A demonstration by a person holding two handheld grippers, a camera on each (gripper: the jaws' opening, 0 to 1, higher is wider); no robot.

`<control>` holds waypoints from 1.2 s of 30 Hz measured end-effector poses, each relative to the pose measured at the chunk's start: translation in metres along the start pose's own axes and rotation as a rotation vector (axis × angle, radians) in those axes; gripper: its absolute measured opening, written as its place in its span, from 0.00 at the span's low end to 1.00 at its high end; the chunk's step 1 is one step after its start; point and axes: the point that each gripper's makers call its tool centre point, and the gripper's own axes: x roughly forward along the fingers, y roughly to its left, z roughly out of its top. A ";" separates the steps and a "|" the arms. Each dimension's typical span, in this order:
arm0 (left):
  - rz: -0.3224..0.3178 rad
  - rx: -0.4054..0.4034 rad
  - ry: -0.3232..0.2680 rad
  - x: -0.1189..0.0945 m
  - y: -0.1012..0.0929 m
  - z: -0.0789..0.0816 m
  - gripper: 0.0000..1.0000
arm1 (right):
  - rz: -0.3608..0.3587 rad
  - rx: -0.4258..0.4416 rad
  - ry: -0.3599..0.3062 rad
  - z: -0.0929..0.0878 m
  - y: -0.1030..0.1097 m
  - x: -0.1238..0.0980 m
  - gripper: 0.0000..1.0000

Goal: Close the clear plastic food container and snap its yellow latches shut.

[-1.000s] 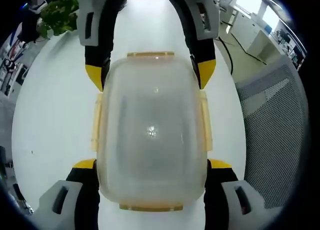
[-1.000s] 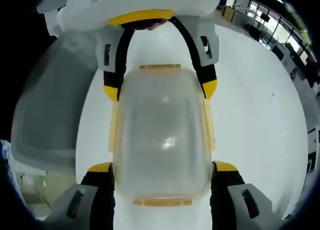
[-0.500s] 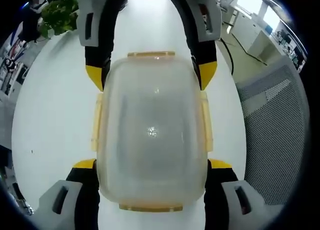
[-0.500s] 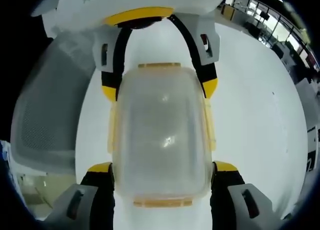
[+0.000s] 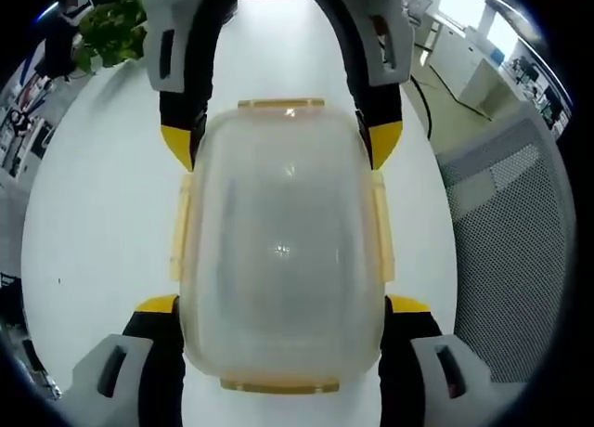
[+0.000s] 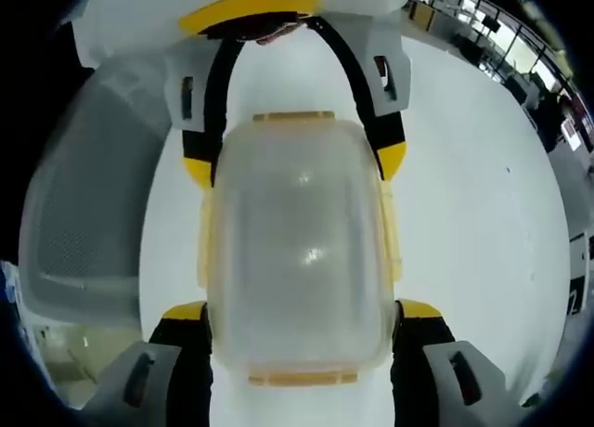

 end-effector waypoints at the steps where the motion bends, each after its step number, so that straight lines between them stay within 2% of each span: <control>1: -0.001 0.001 -0.001 -0.001 -0.001 -0.002 0.87 | -0.001 0.002 0.001 0.002 0.000 0.001 0.79; 5: -0.002 0.010 0.014 -0.004 -0.001 -0.013 0.88 | -0.006 0.009 -0.012 0.011 0.002 0.004 0.80; 9: 0.000 0.006 -0.001 -0.006 -0.002 -0.017 0.88 | -0.011 0.012 -0.012 0.016 0.002 0.006 0.80; 36: 0.001 0.001 0.008 -0.015 -0.008 -0.053 0.88 | -0.016 0.015 -0.022 0.051 0.010 0.021 0.81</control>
